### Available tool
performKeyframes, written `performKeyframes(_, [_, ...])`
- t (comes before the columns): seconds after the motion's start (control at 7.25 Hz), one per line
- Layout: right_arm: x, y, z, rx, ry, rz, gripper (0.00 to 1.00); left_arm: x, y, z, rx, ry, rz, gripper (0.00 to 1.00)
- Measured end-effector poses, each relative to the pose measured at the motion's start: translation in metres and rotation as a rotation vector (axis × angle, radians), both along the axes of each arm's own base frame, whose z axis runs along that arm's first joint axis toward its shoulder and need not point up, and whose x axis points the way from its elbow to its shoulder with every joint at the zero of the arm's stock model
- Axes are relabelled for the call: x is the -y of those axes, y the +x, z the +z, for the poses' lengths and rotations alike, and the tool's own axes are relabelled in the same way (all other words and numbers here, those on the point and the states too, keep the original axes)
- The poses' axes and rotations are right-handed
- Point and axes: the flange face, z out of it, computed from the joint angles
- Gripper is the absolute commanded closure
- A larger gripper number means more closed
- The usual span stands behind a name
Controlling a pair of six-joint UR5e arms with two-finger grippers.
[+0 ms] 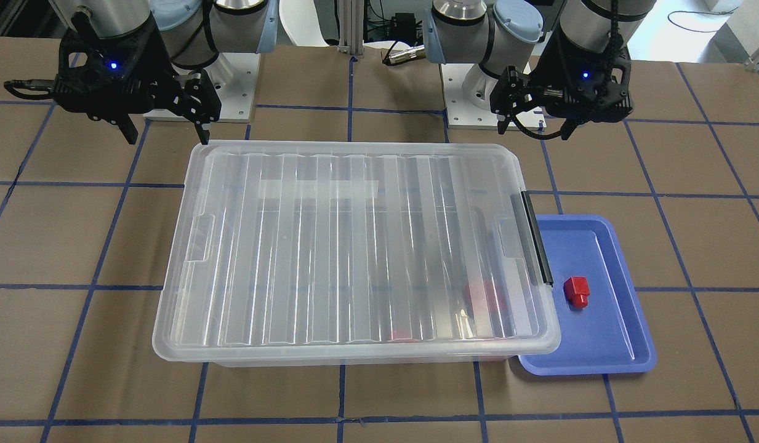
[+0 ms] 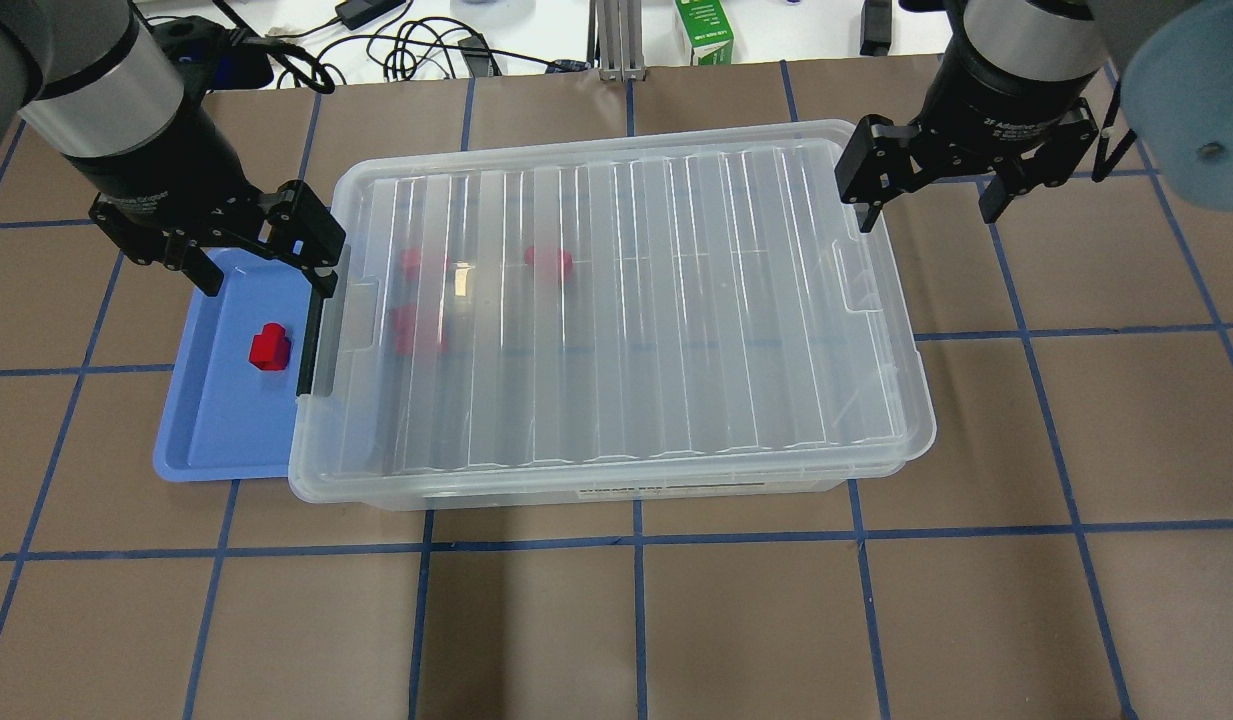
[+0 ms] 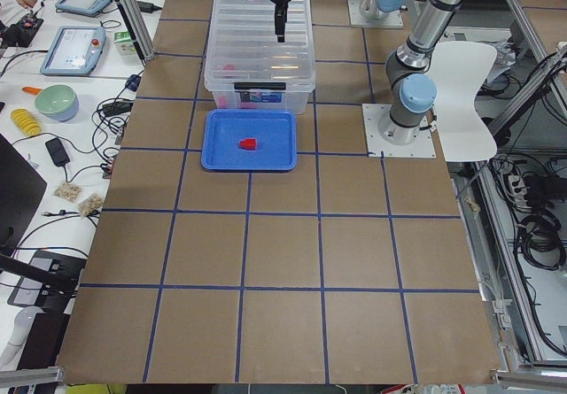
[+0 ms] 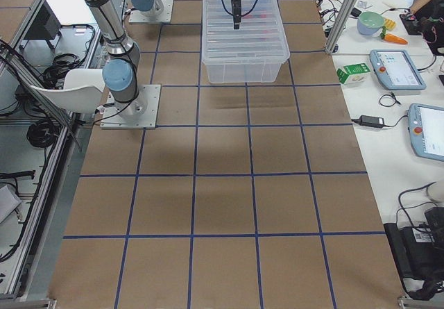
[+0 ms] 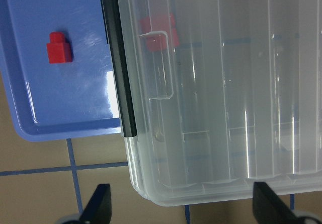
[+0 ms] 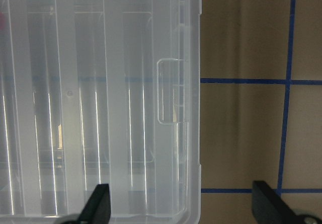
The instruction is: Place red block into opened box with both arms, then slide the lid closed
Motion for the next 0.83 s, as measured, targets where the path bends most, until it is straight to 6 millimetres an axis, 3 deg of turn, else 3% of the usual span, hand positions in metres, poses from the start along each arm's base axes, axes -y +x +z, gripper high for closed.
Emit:
performKeyframes(0.55, [0.003,-0.001,-0.002,0.005,-0.011,0.008,0.00,0.000,0.001,0.000,0.003,0.001,0.002,0.00])
performKeyframes(0.83, [0.016,-0.006,-0.021,-0.007,-0.017,0.028,0.00,0.000,0.001,0.000,0.003,0.000,0.002,0.00])
